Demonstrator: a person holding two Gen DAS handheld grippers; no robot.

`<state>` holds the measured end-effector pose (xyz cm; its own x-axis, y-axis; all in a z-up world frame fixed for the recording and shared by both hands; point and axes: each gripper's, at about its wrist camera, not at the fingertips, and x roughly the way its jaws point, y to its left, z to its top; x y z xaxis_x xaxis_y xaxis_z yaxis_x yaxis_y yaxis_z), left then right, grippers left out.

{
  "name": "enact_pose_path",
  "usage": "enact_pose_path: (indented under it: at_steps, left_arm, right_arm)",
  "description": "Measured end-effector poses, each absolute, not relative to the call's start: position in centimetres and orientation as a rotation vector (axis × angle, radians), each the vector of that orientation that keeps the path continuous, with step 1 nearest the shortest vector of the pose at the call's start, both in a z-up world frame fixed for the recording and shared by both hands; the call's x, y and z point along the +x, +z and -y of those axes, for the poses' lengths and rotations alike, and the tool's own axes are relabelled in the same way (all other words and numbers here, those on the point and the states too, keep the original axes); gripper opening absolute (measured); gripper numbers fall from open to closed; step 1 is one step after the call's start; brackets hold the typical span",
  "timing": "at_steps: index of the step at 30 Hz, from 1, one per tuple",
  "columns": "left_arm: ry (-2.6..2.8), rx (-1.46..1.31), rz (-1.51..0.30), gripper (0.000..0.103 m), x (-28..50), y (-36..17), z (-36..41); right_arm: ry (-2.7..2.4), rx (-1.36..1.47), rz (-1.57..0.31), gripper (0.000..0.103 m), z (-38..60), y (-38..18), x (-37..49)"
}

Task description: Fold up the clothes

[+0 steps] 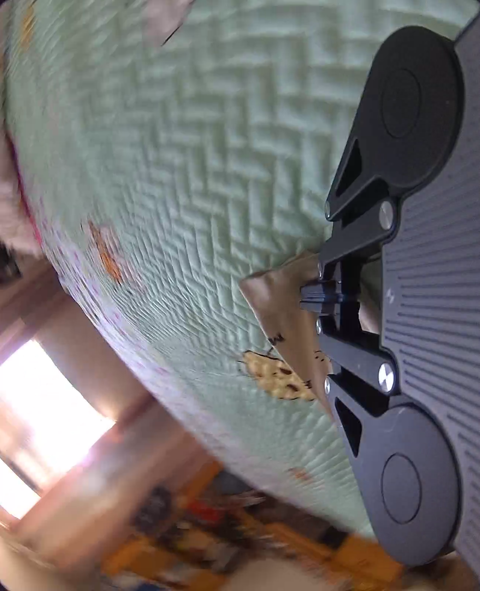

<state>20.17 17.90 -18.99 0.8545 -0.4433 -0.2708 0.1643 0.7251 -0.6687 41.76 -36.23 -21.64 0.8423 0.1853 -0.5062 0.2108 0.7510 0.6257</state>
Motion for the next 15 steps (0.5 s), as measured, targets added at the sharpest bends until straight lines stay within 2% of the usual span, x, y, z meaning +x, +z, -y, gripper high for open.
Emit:
enact_pose_path:
  at_steps: [1, 3, 4, 5, 11, 12, 13, 15]
  left_arm:
    - [-0.347, -0.682, -0.437, 0.102, 20.2, -19.0, -17.9]
    - [-0.346, -0.680, -0.437, 0.102, 20.2, -19.0, -17.9]
    - [-0.345, -0.678, -0.437, 0.102, 20.2, -18.9, -17.9]
    - [-0.343, -0.674, -0.439, 0.102, 20.2, -18.9, -17.8]
    - [-0.325, -0.639, -0.457, 0.102, 20.3, -18.8, -17.2]
    - [-0.320, -0.631, -0.463, 0.102, 20.4, -18.8, -17.1]
    - [-0.316, -0.622, -0.469, 0.102, 20.5, -18.7, -16.9]
    - [-0.299, -0.600, -0.483, 0.102, 20.5, -18.5, -16.6]
  right_arm:
    - [-0.024, 0.753, -0.565, 0.005, 36.0, -21.3, 40.8]
    - [-0.026, 0.673, -0.539, 0.029, 34.3, -19.6, 38.4]
    - [0.019, 0.652, -0.534, 0.047, 33.3, -19.0, 37.7]
    - [0.065, 0.633, -0.530, 0.052, 32.3, -18.5, 37.0]
    - [0.217, 0.524, -0.667, 0.055, 26.1, -19.4, 39.9]
    - [0.137, 0.511, -0.695, 0.046, 26.3, -20.4, 40.9]
    - [0.092, 0.622, -0.669, 0.035, 27.4, -20.9, 40.4]
    - [0.033, 0.793, -0.638, 0.036, 28.6, -21.3, 38.9]
